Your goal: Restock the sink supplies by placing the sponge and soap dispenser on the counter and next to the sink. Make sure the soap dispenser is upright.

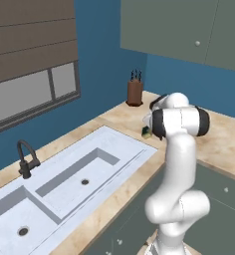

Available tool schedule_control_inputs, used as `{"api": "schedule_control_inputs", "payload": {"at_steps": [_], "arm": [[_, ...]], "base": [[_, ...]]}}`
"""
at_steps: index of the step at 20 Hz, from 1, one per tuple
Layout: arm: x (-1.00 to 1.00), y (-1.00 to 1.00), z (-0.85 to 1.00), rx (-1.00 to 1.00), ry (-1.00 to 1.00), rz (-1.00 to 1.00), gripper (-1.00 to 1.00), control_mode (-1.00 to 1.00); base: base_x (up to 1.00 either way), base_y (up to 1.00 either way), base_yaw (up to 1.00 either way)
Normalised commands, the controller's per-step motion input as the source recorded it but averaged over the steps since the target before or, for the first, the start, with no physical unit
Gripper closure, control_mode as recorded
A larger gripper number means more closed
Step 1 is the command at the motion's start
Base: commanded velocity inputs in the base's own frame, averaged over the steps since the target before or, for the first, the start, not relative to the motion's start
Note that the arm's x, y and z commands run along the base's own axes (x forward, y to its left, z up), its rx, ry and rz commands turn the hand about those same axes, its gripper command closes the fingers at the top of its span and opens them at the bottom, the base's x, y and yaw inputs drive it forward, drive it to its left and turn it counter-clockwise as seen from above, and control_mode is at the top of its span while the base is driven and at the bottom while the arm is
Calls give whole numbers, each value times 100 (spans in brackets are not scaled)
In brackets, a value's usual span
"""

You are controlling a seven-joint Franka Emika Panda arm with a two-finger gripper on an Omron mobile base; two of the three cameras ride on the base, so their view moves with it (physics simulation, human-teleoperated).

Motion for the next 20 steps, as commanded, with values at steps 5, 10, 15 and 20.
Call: {"api": "schedule_control_inputs", "payload": {"at_steps": [5,10,15,20], "arm": [[35,5,-38,0,0,6,-100,-100],[4,9,-15,0,0,4,-100,-100],[-25,1,19,0,-3,0,-100,-100],[-50,0,54,0,-6,0,-100,-100]], "base": [[0,0,0],[0,0,0],[0,0,0],[0,0,0]]}}
